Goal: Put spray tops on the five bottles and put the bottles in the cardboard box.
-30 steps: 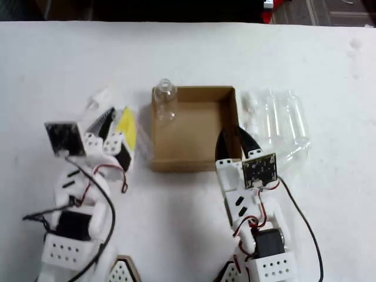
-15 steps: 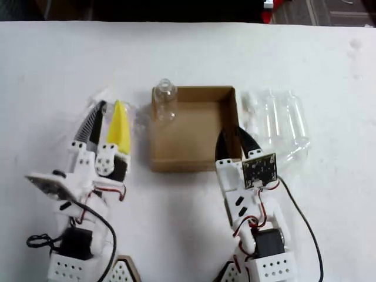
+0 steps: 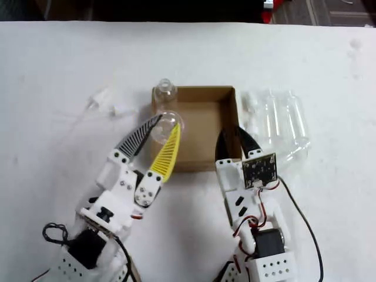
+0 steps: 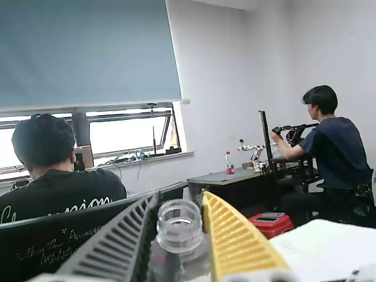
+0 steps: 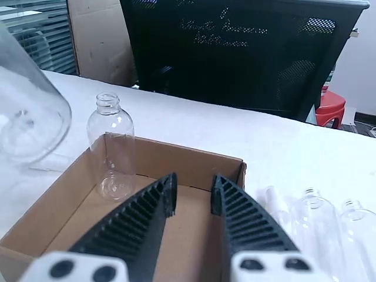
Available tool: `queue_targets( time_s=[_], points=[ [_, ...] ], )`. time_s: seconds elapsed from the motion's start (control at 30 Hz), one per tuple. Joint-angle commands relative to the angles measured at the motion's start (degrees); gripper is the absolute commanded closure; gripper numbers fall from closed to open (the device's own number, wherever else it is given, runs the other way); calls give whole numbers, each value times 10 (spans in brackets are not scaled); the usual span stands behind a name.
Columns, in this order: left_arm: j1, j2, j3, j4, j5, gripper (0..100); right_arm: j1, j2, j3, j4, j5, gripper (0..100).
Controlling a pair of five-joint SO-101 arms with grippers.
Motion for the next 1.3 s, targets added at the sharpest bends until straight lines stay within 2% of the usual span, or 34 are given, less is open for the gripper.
queue_targets(
  time_s=[0.0,0.17,0.23,0.37,0.47,1.1,1.27],
  points=[
    [-53,102,33,-101,-6,977,6,0,4,-26,7,911],
    [-60,263,29,-208,0,977,6,0,4,-26,7,910],
    [-48,323,14,-234,26,977,6,0,4,-26,7,910],
    [-48,432,-22,-251,91,977,6,0,4,-26,7,910],
    [-47,487,-25,-251,98,977,7,0,4,-26,7,910],
    [-51,511,19,-251,99,976,15,0,4,-34,7,910],
    [-88,510,18,-251,99,976,15,0,4,-33,7,910]
  ],
)
